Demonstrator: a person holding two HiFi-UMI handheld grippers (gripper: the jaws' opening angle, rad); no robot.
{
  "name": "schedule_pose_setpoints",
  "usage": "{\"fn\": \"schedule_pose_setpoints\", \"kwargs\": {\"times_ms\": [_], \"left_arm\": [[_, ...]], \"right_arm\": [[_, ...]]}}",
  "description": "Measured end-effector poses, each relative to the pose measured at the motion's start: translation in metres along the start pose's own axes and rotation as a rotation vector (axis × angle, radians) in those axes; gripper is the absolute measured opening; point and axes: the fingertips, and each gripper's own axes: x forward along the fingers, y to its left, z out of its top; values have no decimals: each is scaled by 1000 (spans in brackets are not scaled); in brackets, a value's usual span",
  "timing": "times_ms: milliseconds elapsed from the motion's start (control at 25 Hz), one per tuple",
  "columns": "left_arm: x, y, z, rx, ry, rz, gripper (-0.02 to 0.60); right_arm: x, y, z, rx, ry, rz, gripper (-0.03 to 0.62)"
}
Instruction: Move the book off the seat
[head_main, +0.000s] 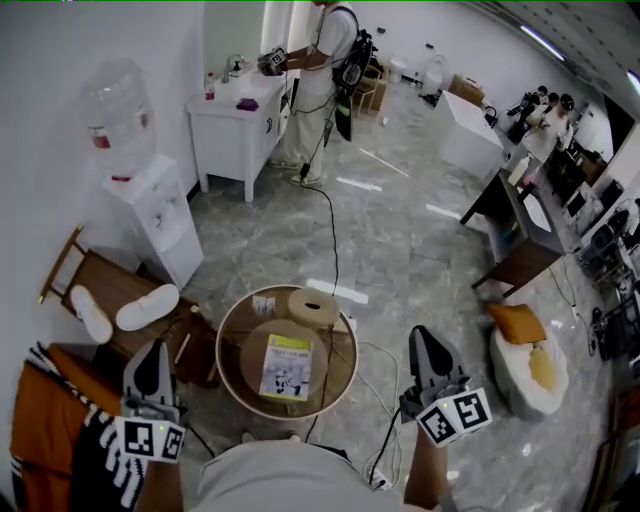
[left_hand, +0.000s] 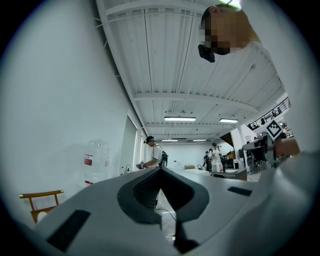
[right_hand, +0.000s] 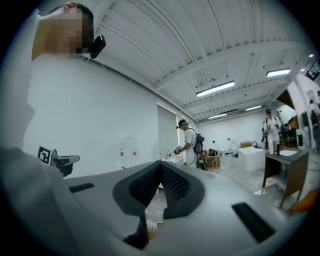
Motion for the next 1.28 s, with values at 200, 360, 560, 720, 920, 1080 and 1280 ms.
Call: {"fn": "schedule_pose_setpoints", "kwargs": {"times_ms": [200,360,560,720,920,1080,1280], "left_arm": [[3,-1,-6,-2,16,-6,17],[3,0,0,13,4,-12,17],[-3,3,2,39,-9,-6,17],[-9,11,-1,37,-2,9,17],[-18,13,-2,31,7,16,17],[-19,13,-8,23,15,10,17],[-17,12,-11,18,17,-7,17]], "right_arm": [[-7,-1,-2,-5,-29,-61,23],[2,9,1,-9,-42,-39,23],[11,21,4,-22,-60,-8,23],[15,28,2,-31,-59,-2,23],[18,42,1,-71,-51,24,21],[17,47,5,-84,-64,28,21],[16,54,6,-105,-60,21,21]]}}
